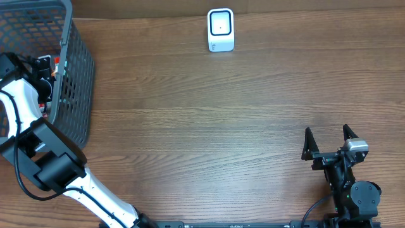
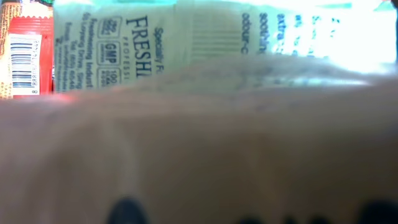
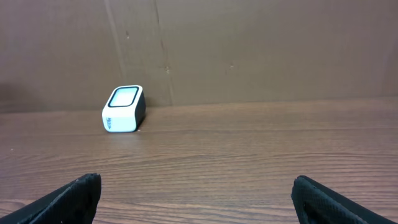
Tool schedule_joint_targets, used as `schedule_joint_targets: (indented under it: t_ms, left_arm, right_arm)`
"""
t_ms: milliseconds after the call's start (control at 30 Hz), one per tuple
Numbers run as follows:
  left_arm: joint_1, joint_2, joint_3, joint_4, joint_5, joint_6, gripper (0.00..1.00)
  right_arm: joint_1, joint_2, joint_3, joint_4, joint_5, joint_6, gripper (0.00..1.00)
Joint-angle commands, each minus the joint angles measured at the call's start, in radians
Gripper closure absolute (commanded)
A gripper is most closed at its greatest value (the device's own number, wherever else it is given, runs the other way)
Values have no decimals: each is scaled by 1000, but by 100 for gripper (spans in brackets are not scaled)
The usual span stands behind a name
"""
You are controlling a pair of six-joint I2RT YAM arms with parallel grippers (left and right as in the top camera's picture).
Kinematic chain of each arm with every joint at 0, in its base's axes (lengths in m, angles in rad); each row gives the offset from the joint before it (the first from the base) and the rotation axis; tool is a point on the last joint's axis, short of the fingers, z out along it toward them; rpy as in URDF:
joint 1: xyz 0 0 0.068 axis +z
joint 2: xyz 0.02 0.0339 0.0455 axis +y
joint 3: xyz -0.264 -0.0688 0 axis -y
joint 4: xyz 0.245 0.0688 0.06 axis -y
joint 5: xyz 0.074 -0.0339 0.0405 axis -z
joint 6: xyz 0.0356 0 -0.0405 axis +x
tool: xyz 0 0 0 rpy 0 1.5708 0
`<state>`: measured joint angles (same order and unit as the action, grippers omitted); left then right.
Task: Scan the item barcode
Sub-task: 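Lift the green wipes pack out and place it on the table center-right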
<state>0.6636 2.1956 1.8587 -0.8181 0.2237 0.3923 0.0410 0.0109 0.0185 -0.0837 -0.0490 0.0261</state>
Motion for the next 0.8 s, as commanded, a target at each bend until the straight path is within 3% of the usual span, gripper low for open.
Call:
schedule_joint_targets:
  t_ms: [0,200,500,767]
  left_arm:
    - [3,18,17,-7,2,-8,55]
    - [3,-6,129,-59,1,-12,56]
    - [3,-71,449,-242,2,-98,55]
    - [0,-280,539,-281,15,-297,54]
  right_arm:
    - [4,-8,-11,3,-5,-1,0]
    - [4,-8,-11,3,-5,-1,0]
    - [4,-8,-11,3,-5,-1,0]
    - [4,-8,-11,3,-5,-1,0]
